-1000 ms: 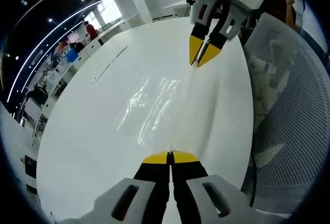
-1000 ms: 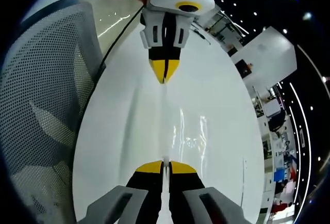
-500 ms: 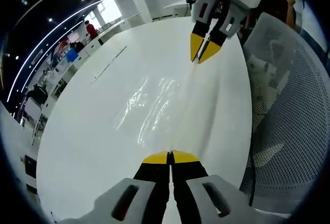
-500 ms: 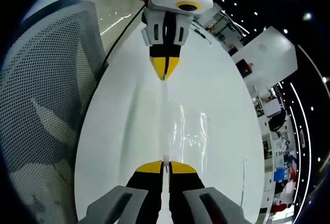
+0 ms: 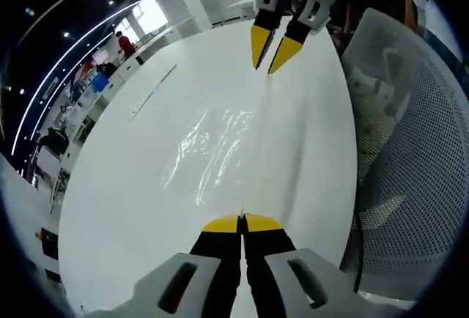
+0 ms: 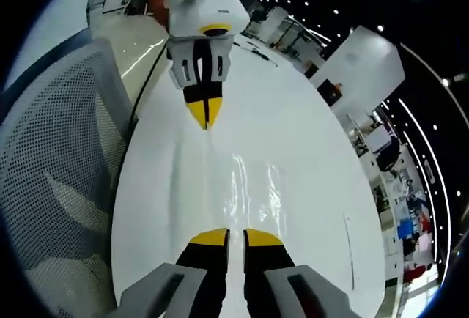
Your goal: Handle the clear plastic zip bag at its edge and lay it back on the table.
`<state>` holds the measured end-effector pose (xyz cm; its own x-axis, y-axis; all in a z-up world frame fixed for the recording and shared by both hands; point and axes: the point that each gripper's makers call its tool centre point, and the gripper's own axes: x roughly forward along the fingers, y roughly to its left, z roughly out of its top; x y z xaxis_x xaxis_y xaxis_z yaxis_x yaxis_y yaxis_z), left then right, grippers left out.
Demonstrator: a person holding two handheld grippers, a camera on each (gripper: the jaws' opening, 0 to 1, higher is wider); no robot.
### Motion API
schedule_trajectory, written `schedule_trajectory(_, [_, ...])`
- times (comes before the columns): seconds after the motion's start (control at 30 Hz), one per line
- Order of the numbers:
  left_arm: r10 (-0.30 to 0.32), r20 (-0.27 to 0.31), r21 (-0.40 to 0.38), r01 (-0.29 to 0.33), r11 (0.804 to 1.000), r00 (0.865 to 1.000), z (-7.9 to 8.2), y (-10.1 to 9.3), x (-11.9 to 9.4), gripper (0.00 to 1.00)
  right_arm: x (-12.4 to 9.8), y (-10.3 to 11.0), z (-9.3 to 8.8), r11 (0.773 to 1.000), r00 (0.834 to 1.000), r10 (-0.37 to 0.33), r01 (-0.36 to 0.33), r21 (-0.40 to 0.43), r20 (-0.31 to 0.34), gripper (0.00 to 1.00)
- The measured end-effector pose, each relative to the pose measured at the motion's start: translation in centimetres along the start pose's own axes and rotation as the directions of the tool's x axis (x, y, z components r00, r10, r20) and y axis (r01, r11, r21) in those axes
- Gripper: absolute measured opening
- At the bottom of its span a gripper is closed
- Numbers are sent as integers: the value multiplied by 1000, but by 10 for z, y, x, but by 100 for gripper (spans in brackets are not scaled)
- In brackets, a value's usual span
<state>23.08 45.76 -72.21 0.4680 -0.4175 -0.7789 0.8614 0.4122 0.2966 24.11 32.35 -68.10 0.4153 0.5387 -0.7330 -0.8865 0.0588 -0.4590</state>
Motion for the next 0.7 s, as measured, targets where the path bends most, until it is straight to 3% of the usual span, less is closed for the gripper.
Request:
schedule_trajectory(0.27, [8,0,30,-8,1000,1000,4,-2,0,0,-2,-13,14,996,998,-14,9,90,53,7])
schedule_trajectory(0.37, [8,-2,49,-8,999,1000,7,-4,-1,0,-2,-13,27,990,994,6,-22,143,106,8])
schedule_trajectory(0.7, [17,1,59,-17,998,1000,8,-4,-5,0,5,-16,41,994,995,3,-14,105,102,11])
